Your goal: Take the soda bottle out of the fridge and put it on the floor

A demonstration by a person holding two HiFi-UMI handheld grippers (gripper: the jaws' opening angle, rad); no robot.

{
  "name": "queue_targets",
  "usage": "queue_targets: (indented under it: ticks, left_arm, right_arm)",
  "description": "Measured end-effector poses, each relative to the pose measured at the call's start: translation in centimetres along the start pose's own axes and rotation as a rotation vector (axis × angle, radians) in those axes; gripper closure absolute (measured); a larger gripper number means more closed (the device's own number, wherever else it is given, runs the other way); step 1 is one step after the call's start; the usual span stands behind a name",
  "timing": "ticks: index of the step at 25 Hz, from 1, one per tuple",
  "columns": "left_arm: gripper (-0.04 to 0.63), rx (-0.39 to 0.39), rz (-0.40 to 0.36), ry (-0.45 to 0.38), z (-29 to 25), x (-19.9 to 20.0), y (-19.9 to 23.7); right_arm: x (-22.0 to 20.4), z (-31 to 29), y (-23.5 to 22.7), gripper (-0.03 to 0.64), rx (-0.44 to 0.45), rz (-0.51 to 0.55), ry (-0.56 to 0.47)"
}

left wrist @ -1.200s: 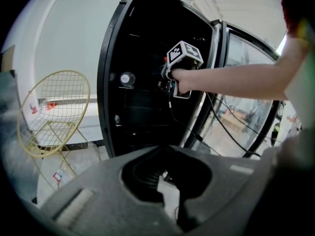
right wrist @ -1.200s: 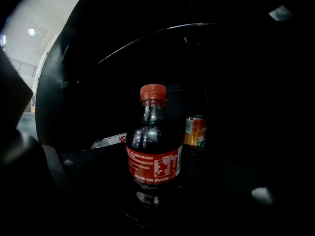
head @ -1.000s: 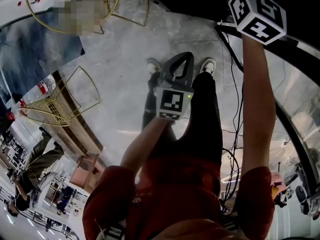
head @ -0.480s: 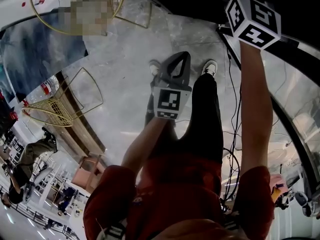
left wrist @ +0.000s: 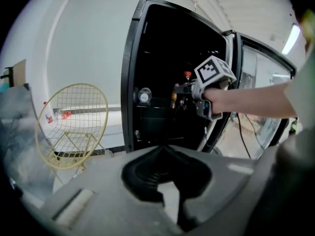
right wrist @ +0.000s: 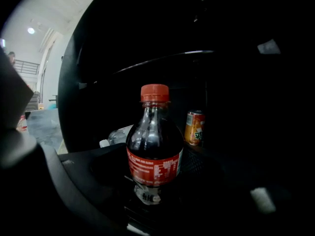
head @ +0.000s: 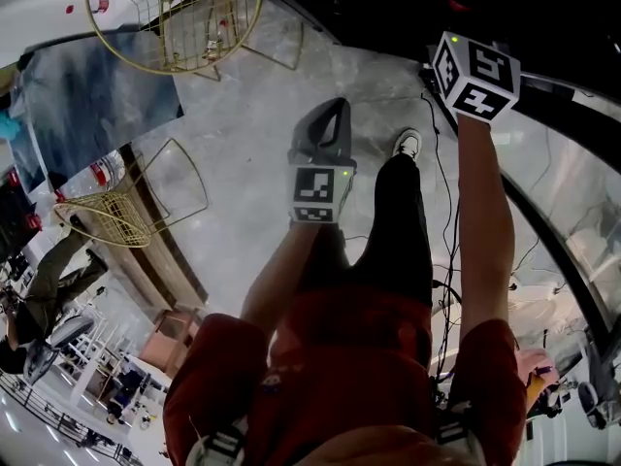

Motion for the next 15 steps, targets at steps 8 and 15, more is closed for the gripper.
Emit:
queue_targets:
  ticks: [8, 15]
  left_arm:
    - [0.595, 0.028, -0.002, -0.031, 2.8, 4.9, 0.6]
    - [0.595, 0.027, -0.038, -0.024, 6.7, 8.6, 0.2]
  right_arm:
    - [-2.3, 5.6, 2.1, 0.313, 0.010, -0.025, 0.122]
    - [-2.9, 13.4, 4.2, 0.313, 0.012, -0.069, 0.217]
Point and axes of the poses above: the fingertips, and each gripper's own axes: z backward along the fingers, y to its left, x out of its top, the point moved 1 cm from there along z, backward along the fingers, and after that the axes turned 4 degrees about -z, right-handed, at the moved point
